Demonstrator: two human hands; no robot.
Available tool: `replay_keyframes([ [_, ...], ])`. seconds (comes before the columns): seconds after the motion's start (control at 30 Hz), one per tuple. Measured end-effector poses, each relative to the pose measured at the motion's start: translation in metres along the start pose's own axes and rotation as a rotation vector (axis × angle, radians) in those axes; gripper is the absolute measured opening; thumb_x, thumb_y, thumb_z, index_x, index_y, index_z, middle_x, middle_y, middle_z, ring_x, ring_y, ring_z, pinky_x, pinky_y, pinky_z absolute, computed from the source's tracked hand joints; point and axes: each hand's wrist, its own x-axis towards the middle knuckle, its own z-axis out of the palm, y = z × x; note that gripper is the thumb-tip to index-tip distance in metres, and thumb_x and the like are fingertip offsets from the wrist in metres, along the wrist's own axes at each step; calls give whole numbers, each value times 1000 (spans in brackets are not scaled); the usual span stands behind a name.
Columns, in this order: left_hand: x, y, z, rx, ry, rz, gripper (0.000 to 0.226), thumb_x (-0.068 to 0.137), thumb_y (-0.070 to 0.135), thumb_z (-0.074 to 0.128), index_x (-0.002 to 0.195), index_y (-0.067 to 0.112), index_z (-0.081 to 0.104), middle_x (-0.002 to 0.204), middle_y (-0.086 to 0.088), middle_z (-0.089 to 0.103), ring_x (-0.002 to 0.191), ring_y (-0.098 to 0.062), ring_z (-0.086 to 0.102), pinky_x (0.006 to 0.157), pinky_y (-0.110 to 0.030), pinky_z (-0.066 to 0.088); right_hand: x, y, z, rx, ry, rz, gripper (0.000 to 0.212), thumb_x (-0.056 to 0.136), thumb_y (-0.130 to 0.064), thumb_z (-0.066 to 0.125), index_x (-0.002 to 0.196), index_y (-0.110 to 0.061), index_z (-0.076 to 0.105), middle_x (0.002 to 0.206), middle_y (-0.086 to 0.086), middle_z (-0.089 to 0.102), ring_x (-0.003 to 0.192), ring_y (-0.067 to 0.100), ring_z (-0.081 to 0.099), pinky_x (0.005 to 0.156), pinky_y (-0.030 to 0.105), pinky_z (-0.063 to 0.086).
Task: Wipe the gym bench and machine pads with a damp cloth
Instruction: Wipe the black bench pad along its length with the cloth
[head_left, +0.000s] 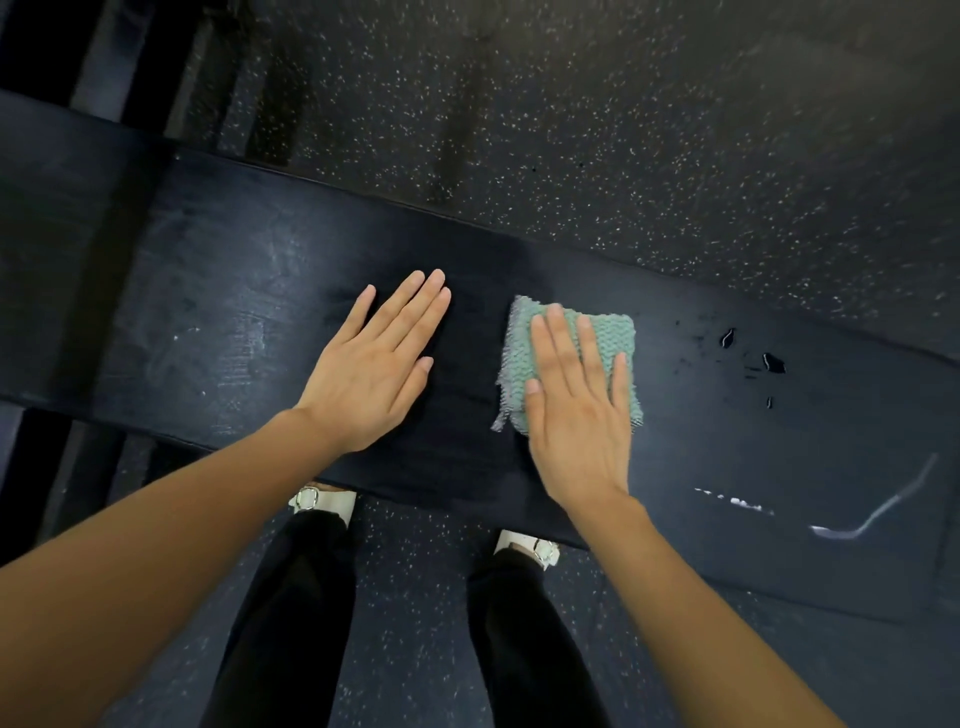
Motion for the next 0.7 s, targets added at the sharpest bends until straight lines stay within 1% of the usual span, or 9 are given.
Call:
replay_keyframes([
  [0.1,8,5,0,11,-4,15,58,104,31,19,158,10,14,166,-5,10,154,-19,6,124,-41,2,-3,39,-9,15,4,79,56,103,-33,12,158,-26,8,165,-11,3,152,12,-3,123,46,1],
  [0.17,12,9,1,21,1,31,58,104,30,20,158,9,15,166,-5,10,153,-19,7,124,-41,3,-5,55,-13,23,12,115,56,103,-34,11,158,-25,8,165,-11,3,152,12,-5,123,47,0],
  [0.23,16,14,2,26,13,33,58,104,30,20,158,9,16,166,-5,11,153,-19,7,124,-41,4,-4,56,-13,48,31,142,56,103,-34,11,158,-24,10,165,-10,3,152,13,-5,123,46,-3],
  [0.37,16,15,6,37,37,14,59,103,30,20,158,10,16,166,-4,11,153,-19,8,124,-41,5,8,33,-7,78,65,192,57,103,-33,14,158,-23,9,165,-8,2,152,17,-5,122,47,-5],
  [0.5,16,16,5,42,45,16,59,103,31,23,157,9,18,165,-5,13,153,-19,11,124,-41,6,37,-1,-5,56,78,138,59,101,-34,13,158,-22,8,165,-6,3,152,21,-2,122,51,-2],
  [0.6,17,16,5,48,31,11,59,103,32,21,157,8,17,166,-6,13,153,-19,11,124,-41,5,55,-24,-2,30,62,63,60,100,-34,13,158,-22,7,166,-6,3,153,21,-1,122,52,0],
  [0.7,17,16,5,49,31,8,59,103,32,21,157,8,18,165,-6,14,153,-19,12,124,-42,6,65,-26,-1,1,52,-37,59,101,-33,15,158,-22,11,166,-7,7,153,20,3,122,52,5],
])
